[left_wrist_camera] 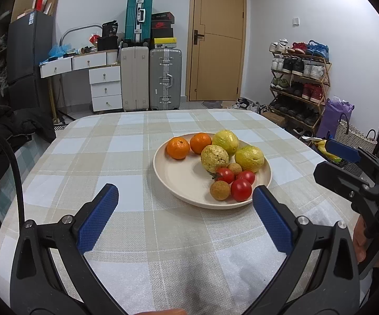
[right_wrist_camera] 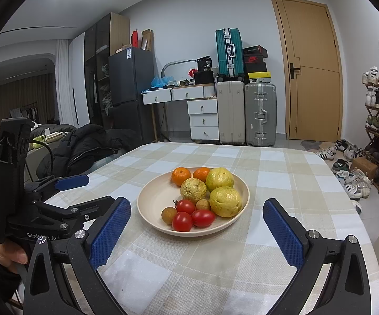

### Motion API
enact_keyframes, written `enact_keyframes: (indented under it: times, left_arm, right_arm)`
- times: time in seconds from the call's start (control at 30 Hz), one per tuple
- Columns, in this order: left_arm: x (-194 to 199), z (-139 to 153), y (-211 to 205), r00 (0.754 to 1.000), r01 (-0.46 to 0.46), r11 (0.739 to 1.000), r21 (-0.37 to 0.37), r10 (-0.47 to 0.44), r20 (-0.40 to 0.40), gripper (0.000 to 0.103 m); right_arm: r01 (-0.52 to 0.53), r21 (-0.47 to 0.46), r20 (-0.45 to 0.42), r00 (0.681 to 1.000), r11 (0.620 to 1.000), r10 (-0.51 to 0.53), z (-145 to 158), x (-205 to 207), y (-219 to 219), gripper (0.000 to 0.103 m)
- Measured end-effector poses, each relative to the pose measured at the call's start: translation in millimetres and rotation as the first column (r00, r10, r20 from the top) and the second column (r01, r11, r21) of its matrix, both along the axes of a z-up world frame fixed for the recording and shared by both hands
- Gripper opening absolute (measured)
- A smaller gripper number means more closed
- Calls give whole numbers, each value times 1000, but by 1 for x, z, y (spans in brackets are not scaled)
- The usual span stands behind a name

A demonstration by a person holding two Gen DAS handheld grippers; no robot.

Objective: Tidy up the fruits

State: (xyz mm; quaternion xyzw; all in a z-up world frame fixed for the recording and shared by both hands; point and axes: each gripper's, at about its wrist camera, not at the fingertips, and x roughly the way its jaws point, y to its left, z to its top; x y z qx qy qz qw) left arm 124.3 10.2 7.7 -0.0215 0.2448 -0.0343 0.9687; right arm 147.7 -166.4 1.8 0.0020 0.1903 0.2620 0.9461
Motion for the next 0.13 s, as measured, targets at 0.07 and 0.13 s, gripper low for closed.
enact_keyframes:
  times: [0.07,0.13]
  left_arm:
    - [0,0,0,1000,-2,1000,1,2,0,102]
    - [-1,0,0,1000,-3,1000,-1,3,-1,102]
  right_arm:
    - [1,-1,0,1000,1000,-1,0,0,0,103]
    - [0,-1,0,1000,1000,0,0,1,0,103]
